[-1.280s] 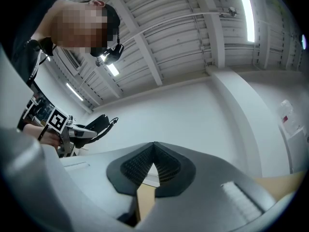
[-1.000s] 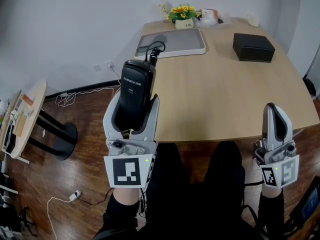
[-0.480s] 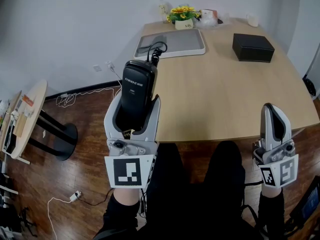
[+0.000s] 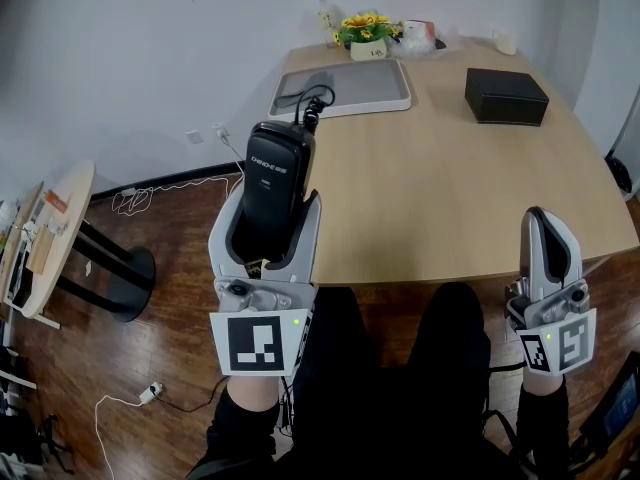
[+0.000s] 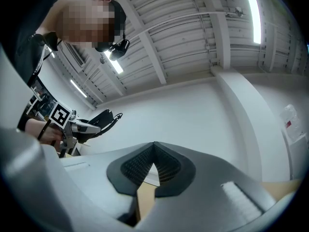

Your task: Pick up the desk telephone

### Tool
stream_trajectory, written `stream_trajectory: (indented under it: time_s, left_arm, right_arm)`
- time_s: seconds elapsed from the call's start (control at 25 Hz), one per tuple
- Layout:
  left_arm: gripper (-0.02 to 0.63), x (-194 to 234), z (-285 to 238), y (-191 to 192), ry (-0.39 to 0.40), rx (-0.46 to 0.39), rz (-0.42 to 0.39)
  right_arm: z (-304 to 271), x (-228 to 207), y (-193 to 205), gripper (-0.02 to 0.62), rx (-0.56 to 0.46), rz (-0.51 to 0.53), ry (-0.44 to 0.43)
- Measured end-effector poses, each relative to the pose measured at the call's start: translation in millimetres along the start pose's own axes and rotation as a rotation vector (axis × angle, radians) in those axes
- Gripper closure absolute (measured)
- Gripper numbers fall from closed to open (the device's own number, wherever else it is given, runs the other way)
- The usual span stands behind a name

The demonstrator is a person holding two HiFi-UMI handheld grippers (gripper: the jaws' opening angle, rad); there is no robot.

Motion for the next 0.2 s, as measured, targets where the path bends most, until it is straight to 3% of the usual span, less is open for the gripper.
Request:
stream_trajectory:
  time_s: [0.2]
  left_arm:
    - [0.344, 0.5, -1.0, 1.3, 0.001, 0.005, 0.000]
  right_arm:
    - [-1.2, -0.4, 0.8, 0.595, 0.003, 0.001, 0.000]
Point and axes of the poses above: the fingertips, and each gripper's own axes: z backward along the fingers, x to its left, y out of its underside, the point moved 8 cm from there along z, backward along the fingers, and after that the axes turned 2 degrees about -z, right-handed, at the moved point
